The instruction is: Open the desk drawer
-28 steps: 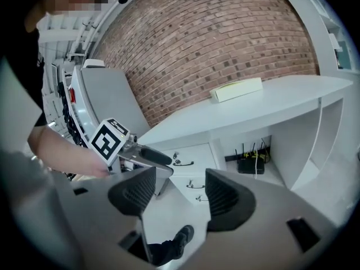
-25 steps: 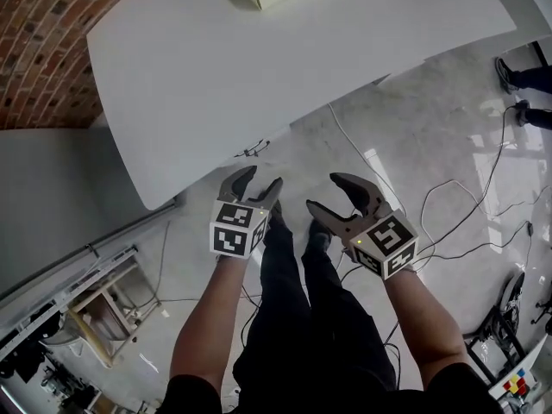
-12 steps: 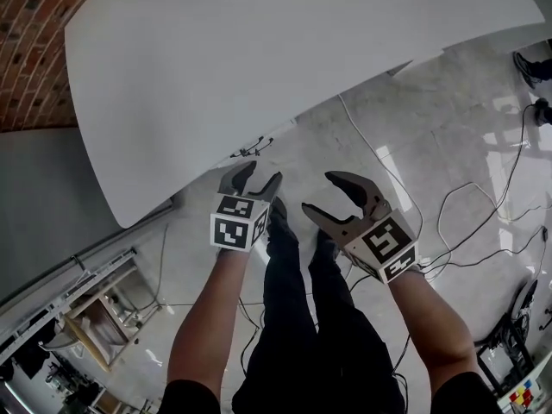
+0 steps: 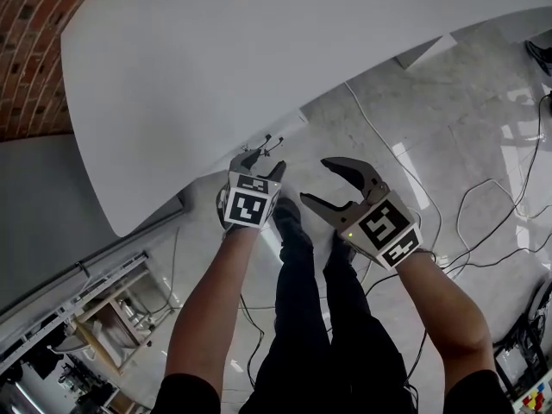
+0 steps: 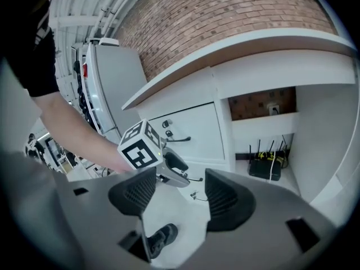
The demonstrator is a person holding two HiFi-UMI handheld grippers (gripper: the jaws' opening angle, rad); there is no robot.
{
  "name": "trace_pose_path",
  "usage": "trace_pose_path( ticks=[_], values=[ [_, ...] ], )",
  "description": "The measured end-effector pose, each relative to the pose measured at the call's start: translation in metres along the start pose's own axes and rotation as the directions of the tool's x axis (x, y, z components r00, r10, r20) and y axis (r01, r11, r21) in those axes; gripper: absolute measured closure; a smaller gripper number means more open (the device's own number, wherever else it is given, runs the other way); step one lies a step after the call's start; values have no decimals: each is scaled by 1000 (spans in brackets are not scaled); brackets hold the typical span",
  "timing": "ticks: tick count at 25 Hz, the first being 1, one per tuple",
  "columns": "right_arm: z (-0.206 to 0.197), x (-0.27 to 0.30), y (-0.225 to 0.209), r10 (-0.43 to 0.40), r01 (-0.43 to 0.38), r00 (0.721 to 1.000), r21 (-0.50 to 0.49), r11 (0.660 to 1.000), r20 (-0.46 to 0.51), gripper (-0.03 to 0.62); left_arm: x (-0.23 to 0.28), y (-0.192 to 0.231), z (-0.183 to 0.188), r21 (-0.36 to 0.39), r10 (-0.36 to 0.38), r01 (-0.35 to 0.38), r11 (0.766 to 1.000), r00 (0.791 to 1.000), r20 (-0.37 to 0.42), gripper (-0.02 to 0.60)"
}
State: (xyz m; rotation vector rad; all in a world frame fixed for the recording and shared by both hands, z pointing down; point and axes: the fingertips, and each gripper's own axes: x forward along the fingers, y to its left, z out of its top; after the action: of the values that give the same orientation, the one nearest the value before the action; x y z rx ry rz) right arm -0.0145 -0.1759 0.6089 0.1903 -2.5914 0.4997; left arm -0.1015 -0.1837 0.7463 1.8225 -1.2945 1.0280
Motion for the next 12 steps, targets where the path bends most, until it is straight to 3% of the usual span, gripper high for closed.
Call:
trace_pose_path(
  ticks=[6, 12],
  values=[
    [-24, 13, -3, 12, -12, 998, -8, 1000, -55, 316, -11, 22, -25, -102, 64, -58, 993, 997, 53, 341],
    [-42, 34, 1, 46, -47, 993, -6, 999, -108, 316, 2, 49, -72, -34, 99, -100, 994, 995, -30, 339]
  ],
)
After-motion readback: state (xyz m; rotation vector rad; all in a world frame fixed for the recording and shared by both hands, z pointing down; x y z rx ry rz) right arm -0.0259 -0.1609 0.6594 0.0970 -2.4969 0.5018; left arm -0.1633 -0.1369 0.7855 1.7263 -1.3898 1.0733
